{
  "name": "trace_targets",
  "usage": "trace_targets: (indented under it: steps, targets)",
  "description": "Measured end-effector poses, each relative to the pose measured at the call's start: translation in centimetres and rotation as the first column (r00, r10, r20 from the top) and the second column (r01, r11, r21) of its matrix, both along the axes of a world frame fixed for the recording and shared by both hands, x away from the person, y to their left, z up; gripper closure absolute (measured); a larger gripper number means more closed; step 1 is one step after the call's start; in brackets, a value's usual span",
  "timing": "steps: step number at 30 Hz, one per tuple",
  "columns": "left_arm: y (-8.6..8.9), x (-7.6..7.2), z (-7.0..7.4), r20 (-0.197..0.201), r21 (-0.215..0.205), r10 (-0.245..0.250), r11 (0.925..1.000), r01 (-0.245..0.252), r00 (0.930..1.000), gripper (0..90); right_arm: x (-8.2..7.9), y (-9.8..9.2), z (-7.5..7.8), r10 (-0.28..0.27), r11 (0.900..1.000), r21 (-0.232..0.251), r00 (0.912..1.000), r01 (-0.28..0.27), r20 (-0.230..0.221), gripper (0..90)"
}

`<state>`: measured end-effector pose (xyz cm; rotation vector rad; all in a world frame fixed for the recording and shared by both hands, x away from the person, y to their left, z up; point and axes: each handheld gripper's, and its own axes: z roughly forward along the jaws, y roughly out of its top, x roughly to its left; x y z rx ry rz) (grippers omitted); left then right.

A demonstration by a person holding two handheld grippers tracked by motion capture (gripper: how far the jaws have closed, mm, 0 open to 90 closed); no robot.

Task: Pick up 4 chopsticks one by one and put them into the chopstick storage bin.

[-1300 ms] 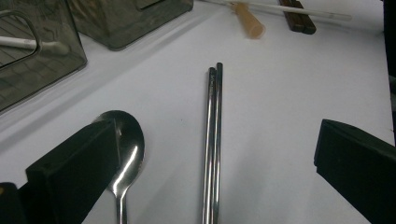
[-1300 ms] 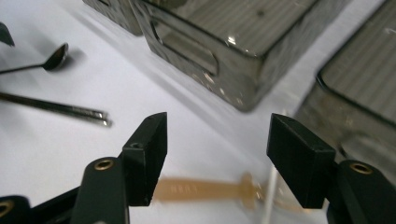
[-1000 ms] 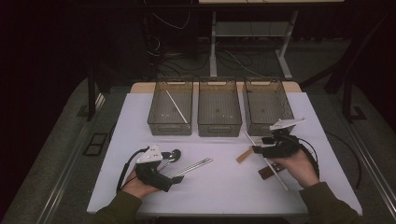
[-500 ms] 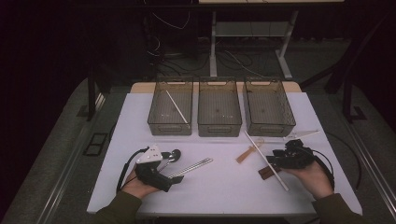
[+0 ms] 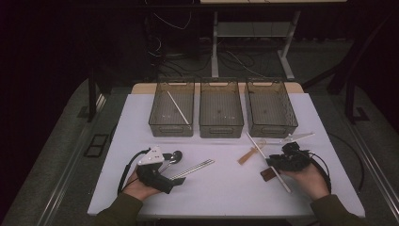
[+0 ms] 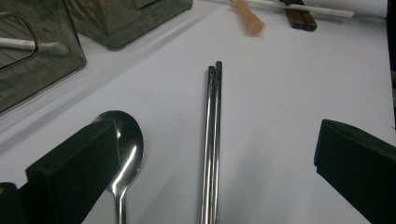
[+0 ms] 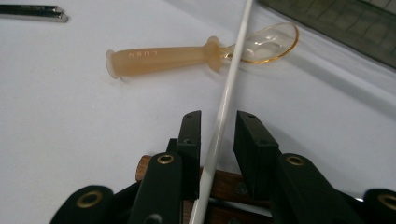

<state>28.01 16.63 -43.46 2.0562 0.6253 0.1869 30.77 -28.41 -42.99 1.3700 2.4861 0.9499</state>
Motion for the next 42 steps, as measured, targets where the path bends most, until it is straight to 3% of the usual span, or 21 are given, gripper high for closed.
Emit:
trace_targets:
  steps: [11,19,42]
  targets:
    - [-0.01,0.01,-0.01,0.0,0.0,0.0,1.0,0.0,1.0,0.0,0.26,0.6,-0.87,0.013,0.999,-0.051,0.9998,-0.014,-0.014,75.4]
    - [-0.09,0.01,-0.07,0.002,0.0,-0.002,1.0,0.002,1.0,0.0,0.09,0.97,-0.95,0.004,0.996,-0.086,0.9999,-0.003,0.01,79.2]
    - [-0.06,0.02,-0.04,-0.001,0.002,-0.004,1.0,0.004,1.0,0.0,0.21,0.69,-0.93,-0.021,0.997,-0.075,0.9997,0.022,0.008,84.7]
